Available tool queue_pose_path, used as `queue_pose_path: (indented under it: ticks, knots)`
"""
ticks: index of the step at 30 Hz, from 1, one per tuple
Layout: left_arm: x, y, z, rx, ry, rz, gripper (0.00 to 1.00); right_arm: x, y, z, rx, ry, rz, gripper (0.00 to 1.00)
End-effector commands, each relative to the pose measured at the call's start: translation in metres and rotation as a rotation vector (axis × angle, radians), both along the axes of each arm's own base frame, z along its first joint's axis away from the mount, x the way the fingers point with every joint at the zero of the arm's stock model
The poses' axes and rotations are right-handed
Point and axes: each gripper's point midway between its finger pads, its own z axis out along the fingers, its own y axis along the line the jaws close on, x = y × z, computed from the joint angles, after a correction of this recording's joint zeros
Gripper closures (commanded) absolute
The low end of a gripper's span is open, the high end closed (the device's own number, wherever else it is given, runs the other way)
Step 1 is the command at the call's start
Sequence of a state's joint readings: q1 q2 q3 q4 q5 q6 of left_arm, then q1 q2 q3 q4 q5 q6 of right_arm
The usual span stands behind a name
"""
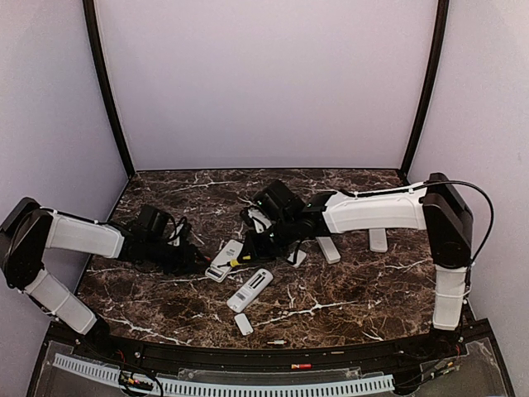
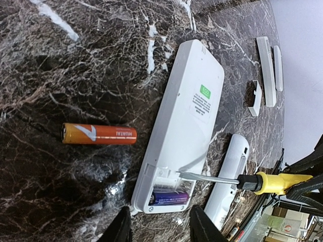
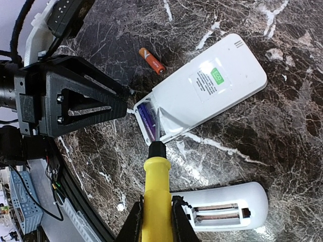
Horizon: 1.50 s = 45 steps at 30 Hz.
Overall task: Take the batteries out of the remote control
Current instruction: Remove the battery from the remote control without the battery cover.
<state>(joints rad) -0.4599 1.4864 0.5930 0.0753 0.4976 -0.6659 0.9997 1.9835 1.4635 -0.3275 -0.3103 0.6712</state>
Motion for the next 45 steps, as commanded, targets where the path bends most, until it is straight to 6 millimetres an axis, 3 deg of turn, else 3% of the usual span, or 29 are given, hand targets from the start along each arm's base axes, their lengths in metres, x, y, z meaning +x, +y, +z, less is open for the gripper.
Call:
queue_pose_path:
  ticks: [1,11,24,28,35,39,45]
  knots:
    - [-0.01,0.001,-0.001,0.018,0.017,-0.021,0.63,-0.003,-0.013,0.001,-0.035,-0.032,0.042,1.0]
    - [-0.023,-0.01,-0.01,-0.022,0.079,-0.014,0.64,-0.008,-0.006,-0.005,-0.048,-0.012,0.186,1.0]
    - [-0.021,-0.017,-0.016,-0.037,0.099,-0.014,0.64,-0.02,0.001,-0.015,-0.003,0.072,0.293,1.0]
    - [-0.02,-0.016,-0.019,-0.028,0.103,-0.008,0.64,-0.012,-0.002,-0.014,-0.025,0.044,0.262,1.0]
    - [-0.014,-0.015,-0.02,-0.015,0.092,0.011,0.64,0.004,-0.008,0.02,-0.005,-0.054,0.212,1.0]
    - [-0.012,-0.015,-0.019,-0.014,0.086,0.015,0.64,0.009,-0.012,0.02,-0.012,-0.064,0.197,1.0]
    - [-0.009,-0.016,-0.02,-0.009,0.085,0.015,0.65,0.008,-0.011,0.005,-0.027,-0.034,0.205,1.0]
